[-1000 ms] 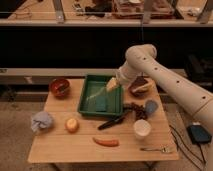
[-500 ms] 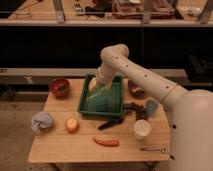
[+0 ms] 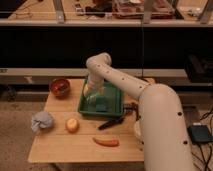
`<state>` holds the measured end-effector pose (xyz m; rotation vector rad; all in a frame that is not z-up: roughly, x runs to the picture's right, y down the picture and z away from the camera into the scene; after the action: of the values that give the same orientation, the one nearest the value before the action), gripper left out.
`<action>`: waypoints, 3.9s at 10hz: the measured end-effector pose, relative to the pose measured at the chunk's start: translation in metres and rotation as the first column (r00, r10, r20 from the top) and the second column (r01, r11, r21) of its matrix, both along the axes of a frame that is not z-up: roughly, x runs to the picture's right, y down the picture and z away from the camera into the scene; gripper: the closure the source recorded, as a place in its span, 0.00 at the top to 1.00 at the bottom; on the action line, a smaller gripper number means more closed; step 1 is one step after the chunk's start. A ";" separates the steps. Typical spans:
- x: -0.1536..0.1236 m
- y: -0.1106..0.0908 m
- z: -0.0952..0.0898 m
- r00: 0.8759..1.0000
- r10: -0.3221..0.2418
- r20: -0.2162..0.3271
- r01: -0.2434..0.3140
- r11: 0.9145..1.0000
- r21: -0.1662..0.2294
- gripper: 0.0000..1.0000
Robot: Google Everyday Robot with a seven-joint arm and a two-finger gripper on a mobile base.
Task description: Place sponge in paper cup
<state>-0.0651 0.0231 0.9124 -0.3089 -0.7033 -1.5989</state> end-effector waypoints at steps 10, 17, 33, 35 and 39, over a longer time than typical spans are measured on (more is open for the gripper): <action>0.049 0.031 0.020 0.997 -0.034 -0.067 0.041 0.994 0.099 0.65; 0.040 0.049 0.036 0.992 -0.114 -0.044 0.117 0.990 0.081 0.61; 0.231 0.013 -0.087 0.982 0.129 0.139 -0.134 0.991 0.029 0.00; 0.265 0.024 -0.121 0.982 0.152 0.113 -0.160 0.985 0.061 0.00; 0.310 0.011 -0.174 0.989 0.146 0.037 -0.150 0.978 0.142 0.00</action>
<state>0.2445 0.0337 0.7385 -0.1259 -0.6126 -1.5048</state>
